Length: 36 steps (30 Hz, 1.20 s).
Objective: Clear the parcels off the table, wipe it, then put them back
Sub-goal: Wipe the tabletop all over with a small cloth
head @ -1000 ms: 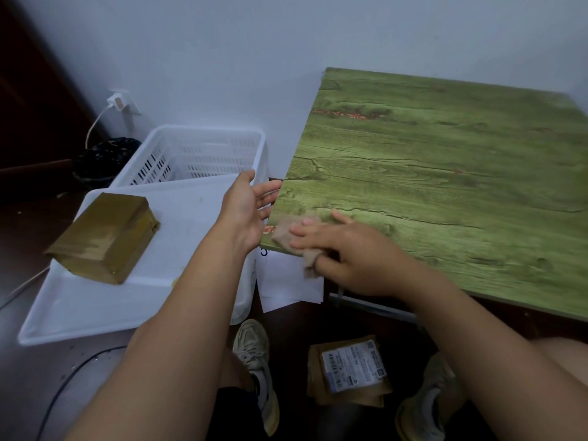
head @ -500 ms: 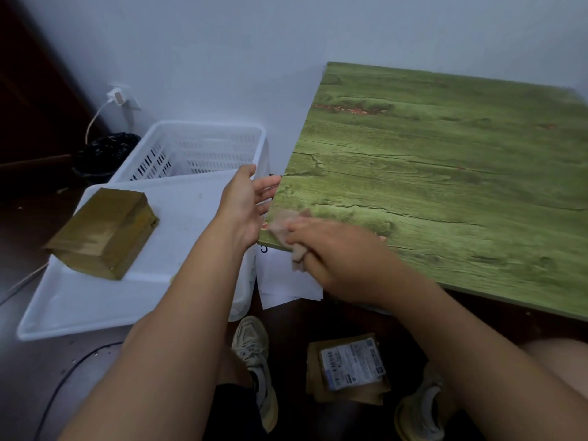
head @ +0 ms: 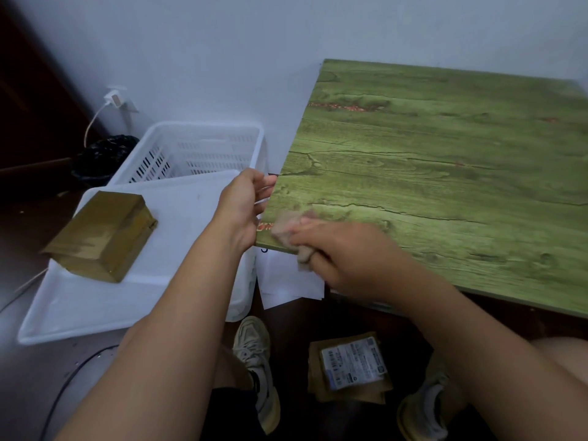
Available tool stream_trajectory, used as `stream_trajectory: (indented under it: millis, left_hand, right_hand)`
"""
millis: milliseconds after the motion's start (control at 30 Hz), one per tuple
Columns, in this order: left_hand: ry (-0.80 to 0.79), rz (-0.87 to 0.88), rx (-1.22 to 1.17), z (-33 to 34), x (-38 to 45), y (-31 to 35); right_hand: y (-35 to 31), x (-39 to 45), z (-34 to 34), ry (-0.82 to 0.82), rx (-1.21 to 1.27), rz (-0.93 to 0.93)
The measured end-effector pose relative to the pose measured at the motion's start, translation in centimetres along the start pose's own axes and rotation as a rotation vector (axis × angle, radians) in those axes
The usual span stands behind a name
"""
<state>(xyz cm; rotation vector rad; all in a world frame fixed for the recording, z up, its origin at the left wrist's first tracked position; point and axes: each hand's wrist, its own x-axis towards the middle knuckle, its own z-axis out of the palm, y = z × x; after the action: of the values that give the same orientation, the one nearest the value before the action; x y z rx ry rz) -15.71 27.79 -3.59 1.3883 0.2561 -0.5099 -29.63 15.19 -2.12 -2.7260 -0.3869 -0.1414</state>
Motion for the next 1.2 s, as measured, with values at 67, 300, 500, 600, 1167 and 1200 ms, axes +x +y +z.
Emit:
stream_trajectory:
  millis: [67,300,500,600,1167,1200]
  left_hand:
    - [-0.009,0.003,-0.014,0.1,-0.3,-0.1]
    - [0.028,0.010,0.002,0.5,-0.9,0.0]
    - [-0.002,0.024,0.049,0.5,-1.4,0.2]
    - [0.006,0.080,0.108,0.9,-1.6,0.0]
    - [0.050,0.230,0.262,1.3,-1.2,-0.4]
    - [0.058,0.239,0.274,1.3,-1.1,-0.5]
  right_hand:
    - [1.8,-0.1,-0.9,0.029,-0.072,0.097]
    - [0.5,2.5,1.0,0.038,-0.069,0.086]
    - [0.7,-0.7,0.2,0.010,-0.085,0.007]
    - [3.0,-0.2,-0.8,0.082,-0.103,0.149]
    - [2.6,-0.1,-0.4,0.101,-0.148,0.208]
    - [2.1,0.1,0.1,0.072,-0.154,0.175]
